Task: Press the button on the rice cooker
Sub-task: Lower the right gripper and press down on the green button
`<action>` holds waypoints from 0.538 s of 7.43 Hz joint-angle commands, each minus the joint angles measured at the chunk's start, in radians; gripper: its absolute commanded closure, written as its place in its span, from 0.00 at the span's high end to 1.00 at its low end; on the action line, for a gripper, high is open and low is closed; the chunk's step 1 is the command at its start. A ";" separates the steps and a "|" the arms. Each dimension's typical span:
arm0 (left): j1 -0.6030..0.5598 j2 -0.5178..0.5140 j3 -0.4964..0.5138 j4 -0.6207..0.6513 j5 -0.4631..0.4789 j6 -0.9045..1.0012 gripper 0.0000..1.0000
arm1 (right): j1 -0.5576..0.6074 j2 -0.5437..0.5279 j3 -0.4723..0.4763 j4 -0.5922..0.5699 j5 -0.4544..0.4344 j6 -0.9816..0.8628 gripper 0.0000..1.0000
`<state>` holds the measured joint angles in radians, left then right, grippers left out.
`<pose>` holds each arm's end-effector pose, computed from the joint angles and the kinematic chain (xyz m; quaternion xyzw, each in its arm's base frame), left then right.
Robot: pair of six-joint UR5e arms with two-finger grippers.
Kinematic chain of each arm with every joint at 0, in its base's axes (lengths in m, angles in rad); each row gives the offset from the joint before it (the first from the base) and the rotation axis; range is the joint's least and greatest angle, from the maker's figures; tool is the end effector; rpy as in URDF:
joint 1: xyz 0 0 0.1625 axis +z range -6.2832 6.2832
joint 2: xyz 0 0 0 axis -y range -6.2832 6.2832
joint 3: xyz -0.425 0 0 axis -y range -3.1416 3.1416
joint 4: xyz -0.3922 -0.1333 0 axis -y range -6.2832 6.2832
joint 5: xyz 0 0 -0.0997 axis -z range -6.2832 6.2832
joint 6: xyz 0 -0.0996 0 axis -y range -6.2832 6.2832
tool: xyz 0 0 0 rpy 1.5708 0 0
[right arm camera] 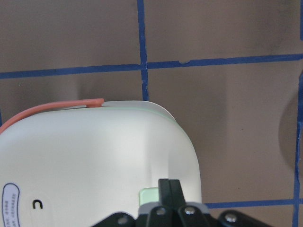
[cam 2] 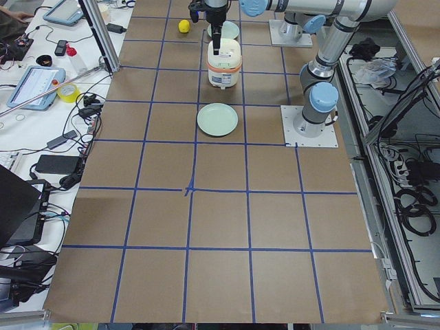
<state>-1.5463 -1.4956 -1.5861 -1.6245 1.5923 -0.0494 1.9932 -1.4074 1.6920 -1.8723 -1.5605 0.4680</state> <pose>-0.1199 -0.4630 0.5108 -0.0370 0.9993 -0.0032 0.0107 0.3467 -0.4438 0.3738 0.0228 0.9997 -0.0054 0.0083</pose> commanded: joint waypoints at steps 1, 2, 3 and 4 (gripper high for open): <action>0.000 0.000 0.000 0.000 0.000 -0.001 1.00 | 0.001 0.001 0.023 0.001 0.031 -0.009 0.03; 0.000 0.000 0.000 0.000 0.000 0.000 1.00 | 0.001 -0.001 0.021 0.002 0.033 -0.008 0.04; 0.000 0.000 0.000 0.000 0.000 0.000 1.00 | 0.003 0.002 0.026 0.001 0.034 -0.008 0.04; 0.000 0.000 0.000 0.000 0.000 0.000 1.00 | 0.003 0.002 0.028 0.002 0.034 -0.009 0.04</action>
<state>-1.5462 -1.4956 -1.5861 -1.6245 1.5923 -0.0493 1.9952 -1.4061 1.7164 -1.8709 -1.5280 0.4599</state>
